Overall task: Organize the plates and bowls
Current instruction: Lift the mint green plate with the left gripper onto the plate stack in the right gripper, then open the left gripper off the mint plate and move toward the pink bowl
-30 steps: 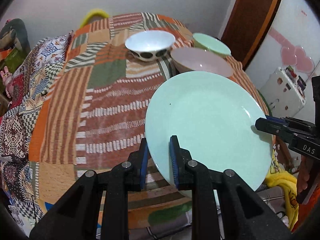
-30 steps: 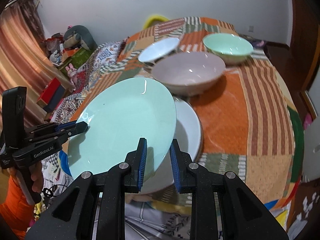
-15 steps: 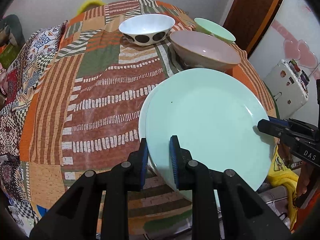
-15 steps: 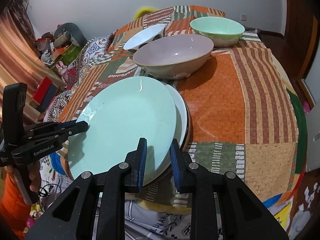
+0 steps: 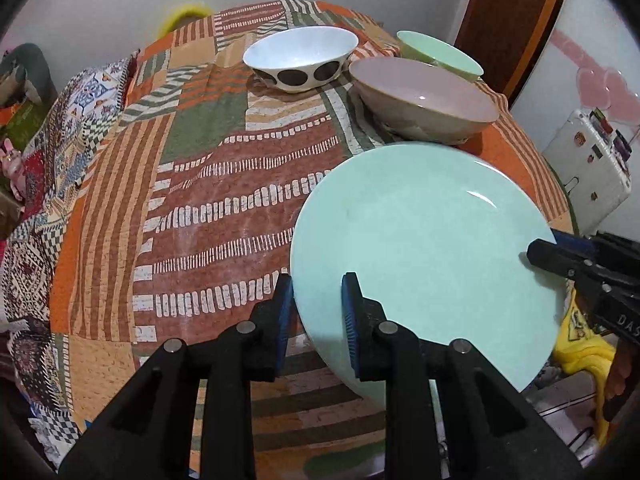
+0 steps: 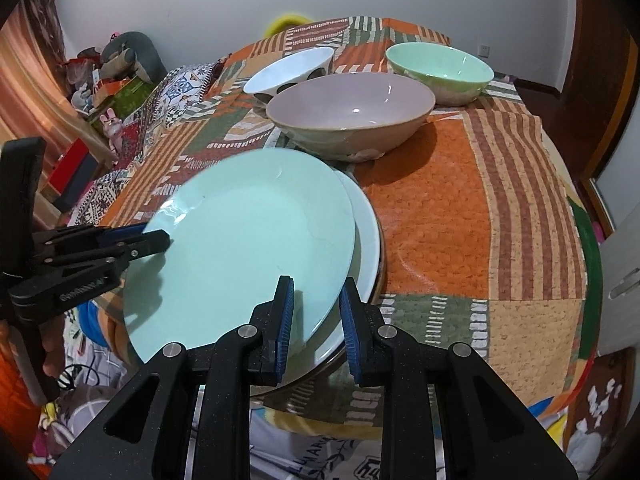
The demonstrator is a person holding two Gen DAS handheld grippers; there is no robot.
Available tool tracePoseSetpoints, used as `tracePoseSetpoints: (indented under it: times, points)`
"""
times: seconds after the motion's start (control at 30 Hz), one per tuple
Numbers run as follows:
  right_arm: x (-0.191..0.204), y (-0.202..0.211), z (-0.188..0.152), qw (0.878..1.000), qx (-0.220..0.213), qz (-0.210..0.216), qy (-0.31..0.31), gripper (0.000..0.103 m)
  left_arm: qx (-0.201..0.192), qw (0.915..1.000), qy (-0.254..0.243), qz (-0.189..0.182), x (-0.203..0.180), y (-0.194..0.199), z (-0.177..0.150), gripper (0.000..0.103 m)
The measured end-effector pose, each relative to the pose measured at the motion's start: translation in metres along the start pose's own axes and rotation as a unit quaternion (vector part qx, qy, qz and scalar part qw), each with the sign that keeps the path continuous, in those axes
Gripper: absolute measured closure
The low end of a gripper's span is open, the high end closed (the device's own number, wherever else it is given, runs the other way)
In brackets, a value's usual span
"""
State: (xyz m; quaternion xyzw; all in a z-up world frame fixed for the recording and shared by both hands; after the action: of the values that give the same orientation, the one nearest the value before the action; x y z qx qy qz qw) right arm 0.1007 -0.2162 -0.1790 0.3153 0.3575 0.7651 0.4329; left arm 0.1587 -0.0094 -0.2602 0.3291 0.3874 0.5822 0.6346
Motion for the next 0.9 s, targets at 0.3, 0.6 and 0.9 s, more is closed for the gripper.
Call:
tracePoseSetpoints:
  times: [0.3,0.6,0.9]
  points:
    - [0.001,0.002,0.001,1.000,0.004,-0.004,0.001,0.079,-0.004,0.9999,0.009,-0.010,0.003,0.000,0.001,0.080]
    - [-0.012,0.026,0.010,0.998,-0.041,-0.039,0.002,0.068,-0.007,0.9997,0.018,-0.011,0.008,0.007,0.004,0.080]
    - [-0.030,0.045,0.031,0.996,-0.076,-0.042,-0.018,0.066,-0.071,0.9971,0.008,-0.027,0.000,0.055,0.045,0.072]
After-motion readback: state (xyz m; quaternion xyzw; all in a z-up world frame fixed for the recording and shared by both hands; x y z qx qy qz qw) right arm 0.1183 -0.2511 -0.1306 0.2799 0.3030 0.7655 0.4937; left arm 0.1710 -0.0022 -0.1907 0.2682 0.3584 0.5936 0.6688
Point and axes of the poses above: each gripper's, at about its wrist camera, not at the fingertips, and y roughly against the way its jaws point, x to its left, z to its top, the point moved 4 cm from there along -y, roughly the way its jaws point, and after that the axes turned 5 degrees about y, right-handed, at the moved point
